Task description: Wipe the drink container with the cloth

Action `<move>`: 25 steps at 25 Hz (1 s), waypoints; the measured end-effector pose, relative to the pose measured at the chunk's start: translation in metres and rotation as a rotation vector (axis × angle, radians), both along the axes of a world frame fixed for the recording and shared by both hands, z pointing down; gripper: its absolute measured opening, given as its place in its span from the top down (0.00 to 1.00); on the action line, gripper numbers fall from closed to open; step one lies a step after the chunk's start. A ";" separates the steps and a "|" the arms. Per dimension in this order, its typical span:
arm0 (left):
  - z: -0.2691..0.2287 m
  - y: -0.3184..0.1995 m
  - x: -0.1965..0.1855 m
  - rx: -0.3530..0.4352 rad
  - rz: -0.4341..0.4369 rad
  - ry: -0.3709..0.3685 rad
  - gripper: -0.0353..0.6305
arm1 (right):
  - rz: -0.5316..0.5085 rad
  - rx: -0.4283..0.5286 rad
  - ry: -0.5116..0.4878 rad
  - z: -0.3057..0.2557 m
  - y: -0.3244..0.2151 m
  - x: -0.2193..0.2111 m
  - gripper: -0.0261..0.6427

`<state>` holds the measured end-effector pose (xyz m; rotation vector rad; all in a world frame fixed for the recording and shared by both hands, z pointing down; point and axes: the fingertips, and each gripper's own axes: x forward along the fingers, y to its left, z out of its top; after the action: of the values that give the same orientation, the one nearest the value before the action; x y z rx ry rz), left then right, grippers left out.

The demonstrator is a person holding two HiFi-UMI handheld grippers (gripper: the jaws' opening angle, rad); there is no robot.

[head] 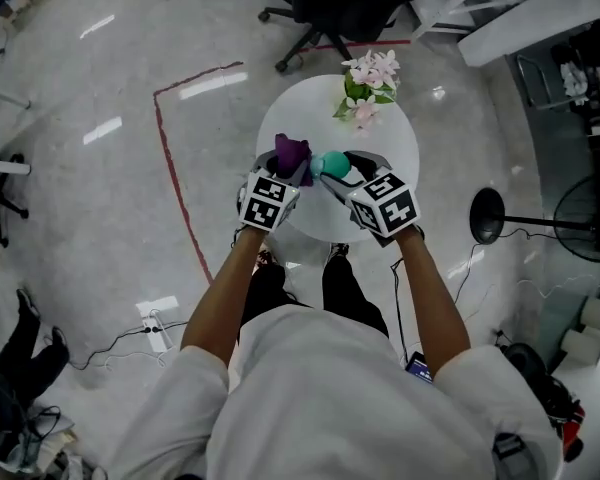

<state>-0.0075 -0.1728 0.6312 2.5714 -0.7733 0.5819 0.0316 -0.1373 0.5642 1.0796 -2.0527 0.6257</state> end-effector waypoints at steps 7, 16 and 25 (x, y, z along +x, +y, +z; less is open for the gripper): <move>0.079 -0.018 -0.005 -0.125 0.022 -0.063 0.76 | 0.029 -0.001 0.032 0.000 -0.013 -0.013 0.56; 0.119 -0.021 -0.004 -0.158 0.033 -0.139 0.76 | 0.051 0.006 0.077 0.003 -0.013 -0.022 0.56; 0.082 -0.004 -0.058 -0.135 -0.172 -0.187 0.76 | -0.204 0.063 0.002 -0.017 0.002 -0.025 0.47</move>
<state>-0.0652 -0.1773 0.7129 2.3226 -0.9709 0.7981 0.0070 -0.1355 0.5477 0.8903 -2.1593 0.4599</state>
